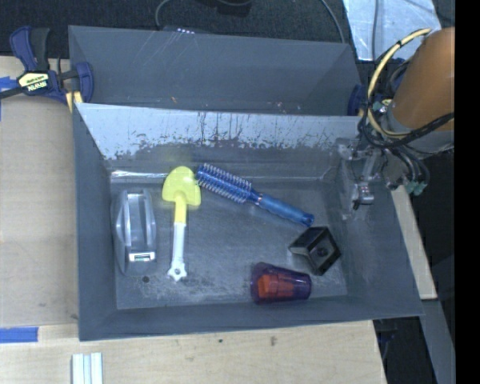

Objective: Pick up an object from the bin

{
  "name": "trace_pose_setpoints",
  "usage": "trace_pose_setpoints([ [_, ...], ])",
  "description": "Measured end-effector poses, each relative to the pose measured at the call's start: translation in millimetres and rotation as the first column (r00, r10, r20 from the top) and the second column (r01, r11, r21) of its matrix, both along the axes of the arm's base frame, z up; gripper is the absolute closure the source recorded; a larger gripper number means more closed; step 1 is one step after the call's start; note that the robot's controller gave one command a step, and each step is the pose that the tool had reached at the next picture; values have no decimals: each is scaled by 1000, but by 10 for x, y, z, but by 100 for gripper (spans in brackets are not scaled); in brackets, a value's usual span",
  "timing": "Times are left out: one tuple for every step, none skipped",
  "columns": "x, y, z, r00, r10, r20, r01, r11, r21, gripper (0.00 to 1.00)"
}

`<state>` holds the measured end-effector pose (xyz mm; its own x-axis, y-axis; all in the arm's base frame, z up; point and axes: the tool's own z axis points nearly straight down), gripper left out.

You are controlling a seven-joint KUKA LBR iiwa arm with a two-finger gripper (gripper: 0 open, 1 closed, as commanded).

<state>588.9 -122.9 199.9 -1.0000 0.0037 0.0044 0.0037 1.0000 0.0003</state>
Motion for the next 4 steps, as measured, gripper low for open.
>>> trace_pose_setpoints([
  [17, 6, 50, 1000, 3, 9, -3, 1000, -1, 0],
  [44, 291, -462, 996, -83, 10, 83, 997, -1, 0],
  [177, 586, -526, 1000, -29, 7, 29, 1000, -1, 0],
  [236, 748, -870, 990, -141, 16, 141, 990, 0, 0],
])
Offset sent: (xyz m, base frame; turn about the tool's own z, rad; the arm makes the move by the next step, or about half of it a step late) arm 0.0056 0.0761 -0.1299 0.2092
